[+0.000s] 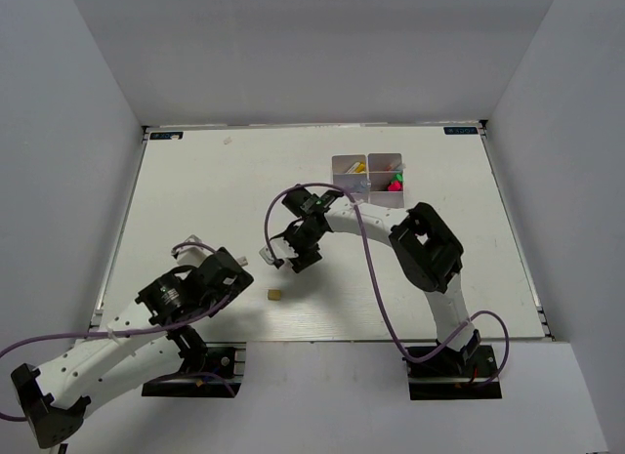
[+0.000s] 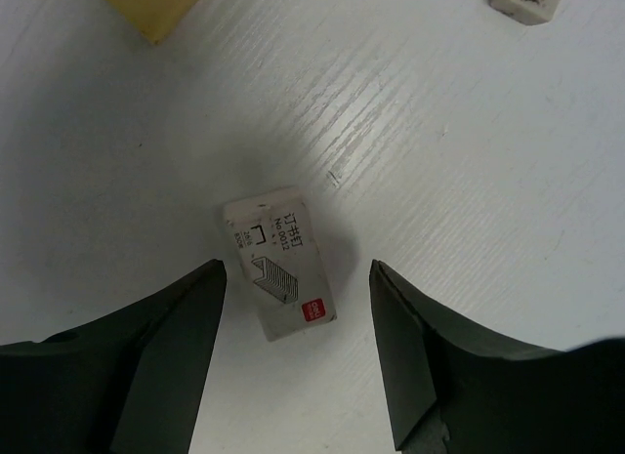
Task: Sort the stationery into containers
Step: Pick up the stationery from the center of the board.
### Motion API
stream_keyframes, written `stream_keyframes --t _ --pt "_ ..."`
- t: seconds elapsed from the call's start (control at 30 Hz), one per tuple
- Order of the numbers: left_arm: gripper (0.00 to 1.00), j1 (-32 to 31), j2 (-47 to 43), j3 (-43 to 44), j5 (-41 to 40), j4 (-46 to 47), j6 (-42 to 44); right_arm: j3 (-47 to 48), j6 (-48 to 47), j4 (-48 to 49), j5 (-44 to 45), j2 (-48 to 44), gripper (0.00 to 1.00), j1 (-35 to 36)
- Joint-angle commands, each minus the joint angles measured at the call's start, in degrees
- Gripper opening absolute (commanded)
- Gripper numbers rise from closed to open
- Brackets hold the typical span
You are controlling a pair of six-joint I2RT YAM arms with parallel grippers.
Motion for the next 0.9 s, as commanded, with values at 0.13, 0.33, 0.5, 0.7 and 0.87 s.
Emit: stream_keyframes --t 0.13,0.33,0.5,0.7,0.87 --pt "0.88 0.06 -0.62 -0.06 0.62 -1.38 -1.16 3.22 -0.57 -1.31 1.89 2.94 0.61 0.72" --pt "0.88 0.06 -0.10 -1.11 2.82 1.60 -1.16 2.34 -0.40 -4.91 1.19 2.24 0.28 0.19" --pt "0.89 0.06 2.80 -2.25 4.75 5.11 -0.02 -0.38 0.82 -5.70 0.57 -1.27 0.15 0.10" --pt "0.89 0.06 5.01 -3.39 7.12 10.65 0.51 -0.91 11.10 -5.27 -1.28 -9.51 0.12 -3.31" --pt "0.89 0.06 5.53 -5.41 8.44 17.23 0.51 -2.84 20.07 -1.40 1.53 -15.85 0.12 -6.83"
